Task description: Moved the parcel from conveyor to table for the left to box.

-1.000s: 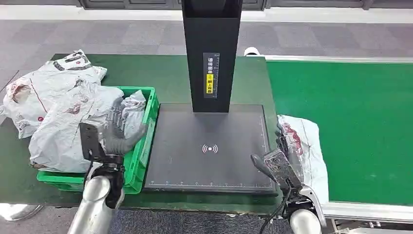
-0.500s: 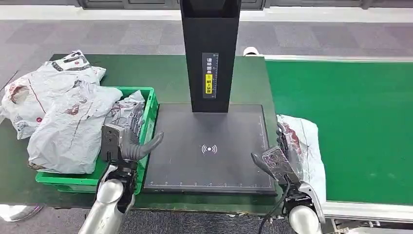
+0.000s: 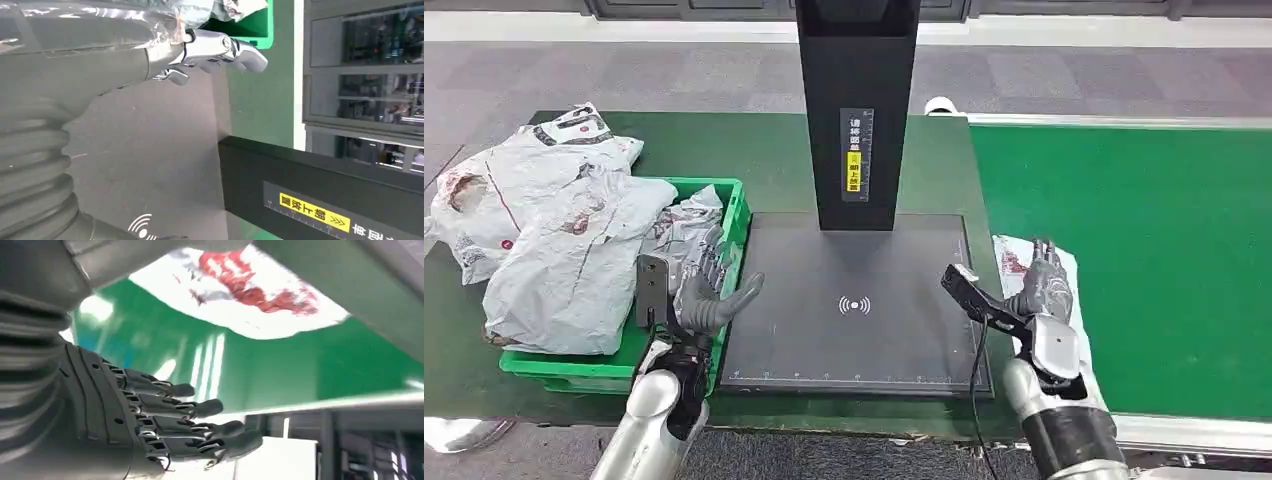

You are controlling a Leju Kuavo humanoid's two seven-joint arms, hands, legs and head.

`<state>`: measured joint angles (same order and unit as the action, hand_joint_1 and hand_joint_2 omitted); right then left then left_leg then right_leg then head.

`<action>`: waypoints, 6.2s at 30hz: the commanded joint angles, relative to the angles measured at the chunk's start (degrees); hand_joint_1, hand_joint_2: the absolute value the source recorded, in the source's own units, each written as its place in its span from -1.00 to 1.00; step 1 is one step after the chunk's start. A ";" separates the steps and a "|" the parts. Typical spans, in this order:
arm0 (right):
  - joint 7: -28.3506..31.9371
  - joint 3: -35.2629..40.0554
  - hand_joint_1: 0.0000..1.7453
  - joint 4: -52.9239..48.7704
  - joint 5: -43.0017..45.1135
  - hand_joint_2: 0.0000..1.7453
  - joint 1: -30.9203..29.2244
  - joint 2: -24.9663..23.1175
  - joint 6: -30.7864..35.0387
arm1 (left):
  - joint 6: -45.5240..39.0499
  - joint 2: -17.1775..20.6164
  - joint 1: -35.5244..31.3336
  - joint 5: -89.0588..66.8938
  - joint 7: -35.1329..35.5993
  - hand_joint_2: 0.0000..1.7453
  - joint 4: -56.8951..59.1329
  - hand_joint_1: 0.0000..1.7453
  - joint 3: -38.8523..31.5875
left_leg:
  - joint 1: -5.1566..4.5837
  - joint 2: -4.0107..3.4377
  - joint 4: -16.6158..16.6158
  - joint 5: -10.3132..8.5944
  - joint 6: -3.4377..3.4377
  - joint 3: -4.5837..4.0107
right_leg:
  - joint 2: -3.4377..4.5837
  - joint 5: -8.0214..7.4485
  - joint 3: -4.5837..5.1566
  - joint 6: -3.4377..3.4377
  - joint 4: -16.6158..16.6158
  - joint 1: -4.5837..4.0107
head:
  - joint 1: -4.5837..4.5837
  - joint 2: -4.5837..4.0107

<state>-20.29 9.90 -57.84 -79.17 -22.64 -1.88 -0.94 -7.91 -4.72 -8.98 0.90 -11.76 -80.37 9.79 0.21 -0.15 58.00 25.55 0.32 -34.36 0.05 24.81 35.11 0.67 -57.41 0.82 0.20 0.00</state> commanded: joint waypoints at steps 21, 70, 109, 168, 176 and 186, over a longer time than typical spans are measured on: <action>1.29 4.13 -1.00 24.44 -4.16 1.00 -7.00 10.81 -3.30 | -0.48 -1.11 0.89 -1.31 -2.58 1.00 3.80 -1.00 1.18 | -0.01 0.32 -0.04 0.11 -0.04 0.08 | -0.22 0.09 -0.22 0.05 0.09 0.01 | -0.02 0.00; 26.08 6.86 1.00 26.42 16.32 1.00 -3.65 8.16 -4.39 | 2.39 -3.61 1.07 -2.74 -1.94 1.00 5.82 -1.00 -4.69 | 0.51 -0.93 -0.24 0.61 0.61 0.88 | 0.93 0.30 -0.43 -0.68 -0.05 -0.45 | -0.02 0.00; 39.19 -9.40 1.00 -43.44 67.29 1.00 22.22 -4.20 1.60 | -0.49 -6.94 8.34 -4.29 -3.10 1.00 0.16 -1.00 -9.60 | 0.31 -0.43 -0.21 0.57 0.80 0.24 | 0.39 0.49 0.16 -0.82 -0.29 -0.27 | 0.00 0.00; 32.54 17.45 -1.00 -2.37 79.03 1.00 -2.68 -13.99 -10.33 | -0.03 -8.20 -1.16 -4.74 -6.54 1.00 5.36 -1.00 -1.40 | 0.30 -0.06 -0.19 0.22 0.70 0.22 | 0.05 0.30 0.05 -0.71 -0.25 -0.36 | 0.00 0.00; 33.70 21.15 -1.00 0.10 83.70 1.00 -4.03 -12.73 -11.41 | 0.62 -8.64 0.33 -5.35 -6.79 1.00 4.20 -1.00 -2.86 | 0.28 -0.09 -0.27 0.21 0.68 0.38 | 0.10 0.31 -0.12 -0.71 -0.14 -0.39 | 0.00 0.00; 33.68 17.37 -1.00 -7.49 81.87 1.00 -0.33 -9.87 -7.46 | 0.52 -8.72 4.73 -6.36 -6.75 1.00 -0.45 -1.00 -5.83 | 0.24 -0.02 -0.27 0.22 0.68 0.33 | 0.05 0.34 -0.09 -0.71 -0.16 -0.36 | 0.00 0.00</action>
<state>13.64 25.66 -58.44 4.27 -24.70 -17.51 -11.52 -7.61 -13.46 -7.00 -4.78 -18.60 -78.66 7.67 0.45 -0.22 57.84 25.75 1.04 -34.21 0.14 25.11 35.22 -0.05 -57.68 0.47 0.20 0.00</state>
